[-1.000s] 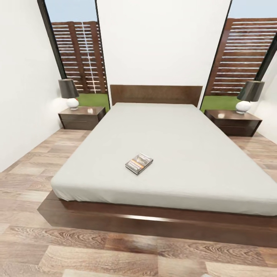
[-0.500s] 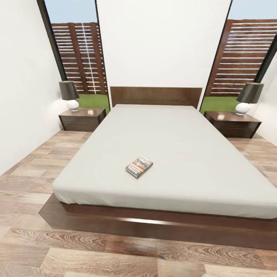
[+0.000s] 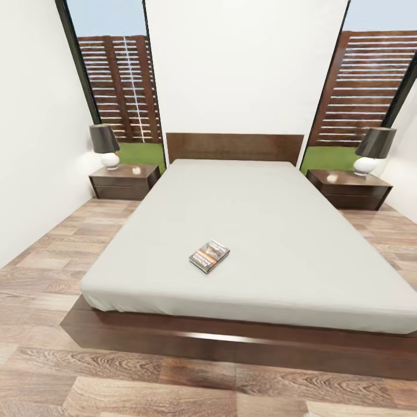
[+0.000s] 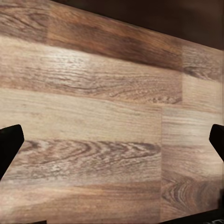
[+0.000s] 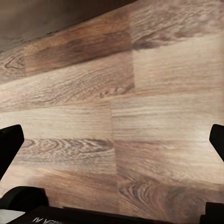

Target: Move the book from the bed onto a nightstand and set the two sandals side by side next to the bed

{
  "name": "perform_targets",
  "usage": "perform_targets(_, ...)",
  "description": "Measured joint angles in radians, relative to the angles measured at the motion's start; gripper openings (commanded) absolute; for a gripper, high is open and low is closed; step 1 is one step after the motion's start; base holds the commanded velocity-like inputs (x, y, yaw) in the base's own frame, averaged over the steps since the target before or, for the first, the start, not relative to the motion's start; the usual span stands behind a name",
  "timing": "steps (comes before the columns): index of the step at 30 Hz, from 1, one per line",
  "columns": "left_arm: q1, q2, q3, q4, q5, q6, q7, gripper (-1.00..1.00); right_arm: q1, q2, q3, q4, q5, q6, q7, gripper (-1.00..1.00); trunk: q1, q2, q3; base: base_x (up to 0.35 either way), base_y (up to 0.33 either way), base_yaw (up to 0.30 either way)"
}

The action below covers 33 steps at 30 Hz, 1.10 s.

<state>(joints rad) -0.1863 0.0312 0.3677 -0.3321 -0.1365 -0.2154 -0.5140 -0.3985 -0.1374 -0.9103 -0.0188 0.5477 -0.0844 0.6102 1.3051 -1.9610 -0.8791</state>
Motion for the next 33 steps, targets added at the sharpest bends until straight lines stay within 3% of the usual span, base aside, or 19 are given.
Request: perform_targets(33,0.0,0.0,0.0,0.0,0.0,0.0,0.0,1.0,0.0,0.0,0.0,0.0,0.0,-0.001,0.003,1.0,-0.127,0.231,0.103,0.0,0.0,0.0)
